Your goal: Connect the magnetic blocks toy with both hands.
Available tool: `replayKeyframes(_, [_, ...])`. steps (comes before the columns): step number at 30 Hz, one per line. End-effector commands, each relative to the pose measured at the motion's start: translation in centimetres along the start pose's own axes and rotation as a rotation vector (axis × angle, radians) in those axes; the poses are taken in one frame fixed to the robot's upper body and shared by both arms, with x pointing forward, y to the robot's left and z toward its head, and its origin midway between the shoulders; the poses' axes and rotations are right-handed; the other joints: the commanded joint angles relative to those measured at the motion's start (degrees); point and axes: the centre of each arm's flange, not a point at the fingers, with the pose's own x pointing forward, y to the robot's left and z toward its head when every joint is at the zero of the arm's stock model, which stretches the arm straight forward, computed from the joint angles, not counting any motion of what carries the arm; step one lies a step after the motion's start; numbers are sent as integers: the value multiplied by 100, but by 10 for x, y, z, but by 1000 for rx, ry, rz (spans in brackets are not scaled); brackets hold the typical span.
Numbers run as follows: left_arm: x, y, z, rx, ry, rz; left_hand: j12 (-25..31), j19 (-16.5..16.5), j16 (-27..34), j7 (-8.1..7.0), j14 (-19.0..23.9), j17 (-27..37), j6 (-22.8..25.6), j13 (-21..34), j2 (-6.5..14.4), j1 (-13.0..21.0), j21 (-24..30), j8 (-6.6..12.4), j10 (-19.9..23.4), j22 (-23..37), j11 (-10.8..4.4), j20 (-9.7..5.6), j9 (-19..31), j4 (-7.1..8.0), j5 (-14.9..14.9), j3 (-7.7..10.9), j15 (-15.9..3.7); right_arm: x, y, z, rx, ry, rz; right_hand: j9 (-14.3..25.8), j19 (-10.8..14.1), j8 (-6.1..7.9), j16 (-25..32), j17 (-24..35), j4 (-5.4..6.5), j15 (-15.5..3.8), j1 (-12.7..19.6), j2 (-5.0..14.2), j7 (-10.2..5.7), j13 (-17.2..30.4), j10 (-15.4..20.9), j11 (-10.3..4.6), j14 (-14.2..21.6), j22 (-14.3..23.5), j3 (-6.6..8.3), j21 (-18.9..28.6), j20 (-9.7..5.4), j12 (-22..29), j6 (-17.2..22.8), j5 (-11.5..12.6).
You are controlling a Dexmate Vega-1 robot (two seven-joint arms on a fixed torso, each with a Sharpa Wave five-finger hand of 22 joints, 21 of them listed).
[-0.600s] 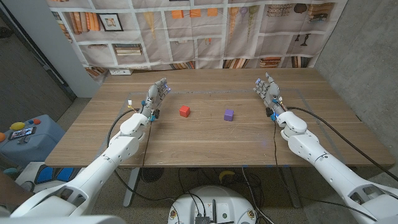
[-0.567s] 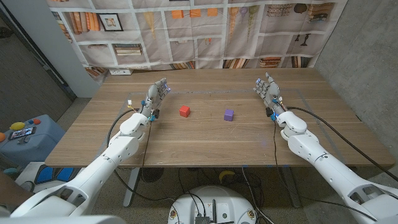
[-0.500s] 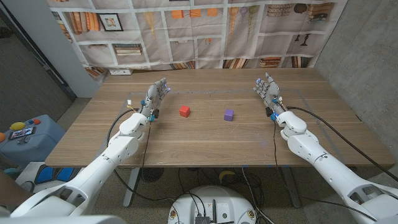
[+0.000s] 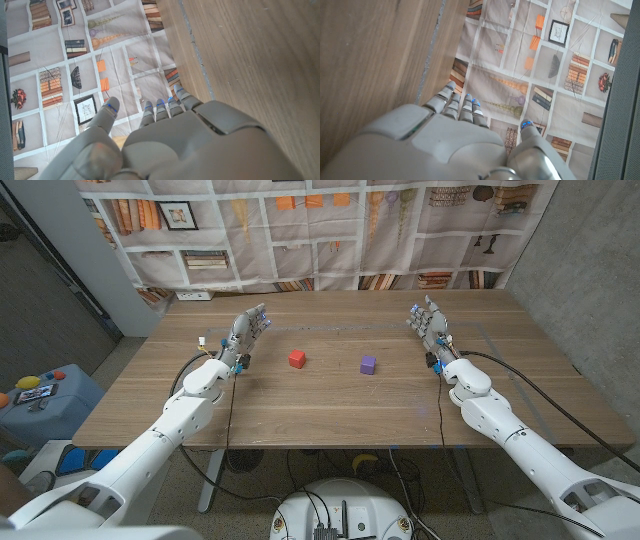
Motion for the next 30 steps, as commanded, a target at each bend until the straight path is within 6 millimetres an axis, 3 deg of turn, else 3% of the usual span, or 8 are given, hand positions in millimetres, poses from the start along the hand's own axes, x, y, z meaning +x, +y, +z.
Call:
replayKeyframes(1, [-7, 9, 21, 88, 15, -64, 36, 82, 26, -81, 55, 24, 155, 23, 127, 176, -5, 51, 129, 6, -89, -124, 19, -258, 50, 63, -90, -4, 2, 0, -10, 8, 14, 12, 39, 34, 56, -2, -21, 8, 28, 183, -35, 10, 11, 4, 30, 20, 20, 31, -33, 48, 43, 54])
replayKeyframes(4, [-8, 11, 26, 123, 18, -81, 55, 154, 33, -151, 119, 26, 251, 28, 77, 266, 9, 61, 238, 6, -174, -118, 23, -419, 55, 75, -136, -5, 2, -2, -5, 7, 16, 11, 37, 35, 57, -7, -21, 7, 34, 184, -42, 9, 17, -10, 27, 20, 16, 32, -36, 51, 41, 55])
replayKeyframes(13, [-11, 16, 45, 245, 37, -147, 74, 224, 41, -234, 243, 27, 448, 36, -37, 443, 4, 102, 398, 6, -288, -152, 30, -640, 68, 85, -140, -3, 1, -4, -2, 6, 27, 11, 35, 41, 60, -20, -23, 9, 49, 187, -79, 5, 12, -9, 25, 20, 11, 34, -35, 51, 51, 58])
replayKeyframes(22, [-13, 20, 61, 358, 61, -180, 56, 227, 33, -306, 282, 28, 459, 47, -116, 642, -16, 101, 406, 0, -343, -146, 39, -716, 103, 130, -86, -3, -1, -7, -1, 0, 32, 10, 37, 39, 64, -29, -19, 2, 57, 199, -140, 1, 9, -30, 20, 19, 5, 37, -40, 52, 41, 62])
replayKeyframes(28, [-12, 21, 74, 479, 99, -224, 76, 278, 37, -408, 352, 31, 460, 55, -201, 822, -16, 102, 498, -4, -470, -134, 46, -734, 130, 175, -82, -6, -1, -7, -2, -9, 38, 9, 35, 39, 68, -37, -19, -9, 64, 201, -152, -1, 5, -42, 22, 19, 0, 37, -43, 51, 39, 64])
replayKeyframes(30, [-12, 22, 77, 504, 109, -236, 68, 286, 26, -435, 344, 32, 482, 58, -241, 900, -22, 111, 496, -5, -482, -135, 48, -736, 140, 193, -179, -7, -1, -8, 1, -10, 39, 9, 37, 42, 68, -38, -19, -14, 65, 202, -151, -1, 5, -46, 20, 19, -1, 38, -42, 52, 45, 65])
